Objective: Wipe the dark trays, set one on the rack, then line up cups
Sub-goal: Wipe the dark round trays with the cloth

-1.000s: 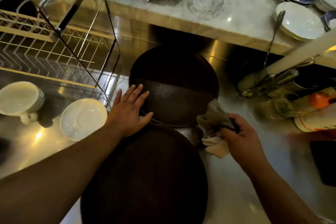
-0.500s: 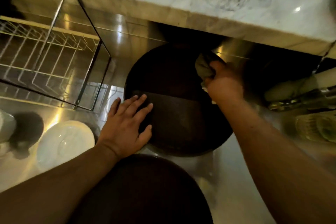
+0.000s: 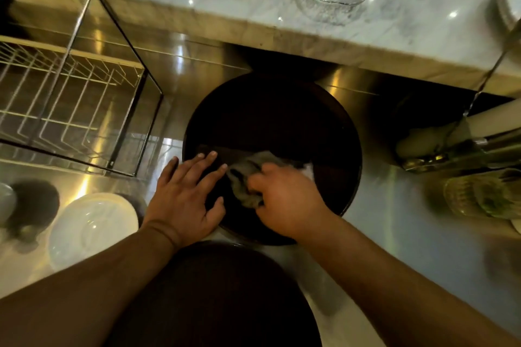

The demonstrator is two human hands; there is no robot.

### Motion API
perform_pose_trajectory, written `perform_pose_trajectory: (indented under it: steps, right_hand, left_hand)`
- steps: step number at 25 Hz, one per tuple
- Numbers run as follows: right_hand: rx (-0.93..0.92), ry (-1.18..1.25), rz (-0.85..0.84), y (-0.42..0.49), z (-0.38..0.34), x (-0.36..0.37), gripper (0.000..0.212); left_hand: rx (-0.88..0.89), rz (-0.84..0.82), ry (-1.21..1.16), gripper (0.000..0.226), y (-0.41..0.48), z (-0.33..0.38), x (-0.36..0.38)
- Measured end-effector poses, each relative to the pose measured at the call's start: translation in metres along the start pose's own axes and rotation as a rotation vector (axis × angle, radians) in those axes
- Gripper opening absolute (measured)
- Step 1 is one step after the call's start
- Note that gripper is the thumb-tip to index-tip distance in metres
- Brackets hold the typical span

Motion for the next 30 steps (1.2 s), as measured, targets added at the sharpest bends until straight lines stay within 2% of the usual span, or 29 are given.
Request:
perform_pose_trajectory:
  steps: [2, 5, 6, 7, 8, 9, 10, 12, 13, 15, 17, 21, 23, 25, 27, 30]
  right_hand:
    - [-0.008, -0.025, -0.109, -0.033, 0.015, 0.005, 0.028]
    - [0.072, -0.025, -0.304, -0.063, 0.045, 0.000, 0.022]
    - [0.128, 0.092, -0.350, -0.062, 0.052, -0.007, 0.020]
    - [0.204, 0.316, -0.386, -0.056, 0.058, -0.015, 0.018]
    - [0.263, 0.552, -0.323, -0.045, 0.064, -0.024, 0.018]
    - [0.304, 0.692, -0.142, -0.030, 0.071, -0.037, 0.020]
    - [0.327, 0.713, 0.083, -0.013, 0.081, -0.050, 0.023]
    - [0.340, 0.548, 0.403, 0.023, 0.098, -0.071, 0.037]
    - [0.320, 0.392, 0.446, 0.042, 0.102, -0.076, 0.043]
    - [0.280, 0.101, 0.304, 0.073, 0.109, -0.074, 0.042]
    - [0.299, -0.070, 0.145, 0.078, 0.123, -0.069, 0.040]
    - [0.470, -0.141, 0.045, 0.021, 0.146, -0.064, 0.044]
    - [0.525, -0.061, 0.032, -0.015, 0.136, -0.051, 0.040]
    - [0.510, 0.197, -0.030, -0.042, 0.103, -0.028, 0.035]
    - [0.392, 0.387, -0.073, -0.055, 0.055, -0.003, 0.029]
    - [0.146, 0.409, -0.136, -0.052, -0.010, 0.020, 0.023]
  left_hand:
    - [-0.002, -0.013, -0.004, 0.066, -0.001, 0.000, -0.001]
    - [0.016, -0.054, 0.013, 0.066, 0.000, 0.002, -0.004]
    - [0.021, -0.065, 0.018, 0.067, 0.000, 0.002, -0.005]
    - [0.022, -0.070, 0.019, 0.067, 0.000, 0.002, -0.005]
    - [0.021, -0.074, 0.019, 0.067, -0.001, 0.002, -0.006]
    - [0.020, -0.077, 0.021, 0.067, -0.001, 0.002, -0.007]
    - [0.020, -0.080, 0.023, 0.067, 0.000, 0.002, -0.007]
    - [0.024, -0.076, 0.023, 0.067, 0.000, 0.002, -0.006]
    - [0.025, -0.069, 0.020, 0.067, 0.000, 0.002, -0.006]
    - [0.022, -0.059, 0.009, 0.067, 0.000, 0.002, -0.004]
    - [0.023, -0.048, 0.004, 0.067, 0.001, 0.002, -0.003]
    - [0.015, -0.026, 0.004, 0.066, 0.000, 0.004, -0.005]
    - [0.013, -0.025, 0.002, 0.066, 0.000, 0.004, -0.006]
    - [0.011, -0.032, 0.006, 0.066, -0.001, 0.005, -0.006]
    - [0.010, -0.042, 0.013, 0.066, -0.001, 0.005, -0.007]
    - [0.020, -0.053, 0.018, 0.066, -0.001, 0.004, -0.008]
Point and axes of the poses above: each hand's wrist, its own y-axis towards the middle knuckle, its own x-axis out of the palm, z = x × y, the point moved 2 cm from there along y, towards the middle knuckle, and after that the axes turned 9 degrees about -z, right-handed, at the moved point
